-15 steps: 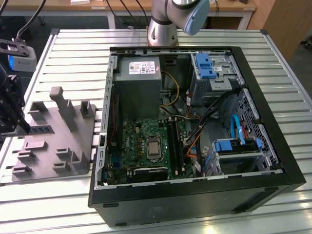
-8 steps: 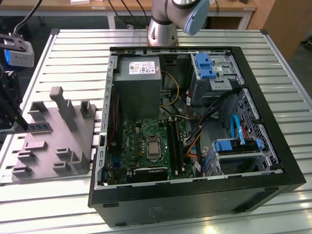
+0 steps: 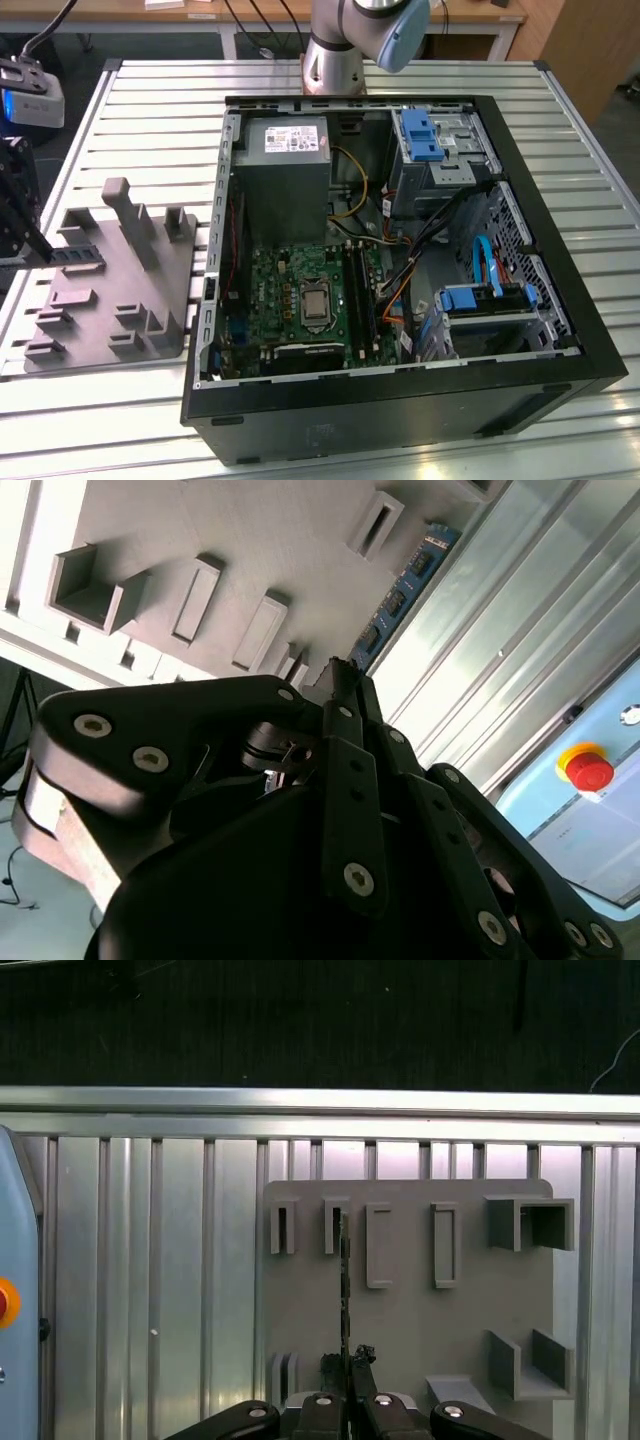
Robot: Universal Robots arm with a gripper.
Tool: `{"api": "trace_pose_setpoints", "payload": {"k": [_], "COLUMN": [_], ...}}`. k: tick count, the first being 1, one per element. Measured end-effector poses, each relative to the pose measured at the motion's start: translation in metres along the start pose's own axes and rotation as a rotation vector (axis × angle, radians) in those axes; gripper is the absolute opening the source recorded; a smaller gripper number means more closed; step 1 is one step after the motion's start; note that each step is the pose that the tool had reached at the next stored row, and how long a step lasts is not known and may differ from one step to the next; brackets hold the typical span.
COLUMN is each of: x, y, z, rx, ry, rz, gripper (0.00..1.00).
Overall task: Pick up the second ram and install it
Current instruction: 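Pick up the second ram and move it above second insertion slot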
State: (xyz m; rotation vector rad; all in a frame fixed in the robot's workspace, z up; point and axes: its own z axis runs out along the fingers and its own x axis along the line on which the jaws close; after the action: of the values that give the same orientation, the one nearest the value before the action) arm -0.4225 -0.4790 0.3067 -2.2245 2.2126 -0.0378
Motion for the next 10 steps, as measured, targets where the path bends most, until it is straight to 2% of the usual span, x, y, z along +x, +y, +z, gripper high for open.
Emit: {"api": "trace_pose_setpoints", "payload": {"k": [10], "x": [0.0001], "y": [-0.0002], "z": [-0.0104], "rx": [0.0], "ry": [-0.0001], "rz": [0.0], "gripper": [0.14]}}
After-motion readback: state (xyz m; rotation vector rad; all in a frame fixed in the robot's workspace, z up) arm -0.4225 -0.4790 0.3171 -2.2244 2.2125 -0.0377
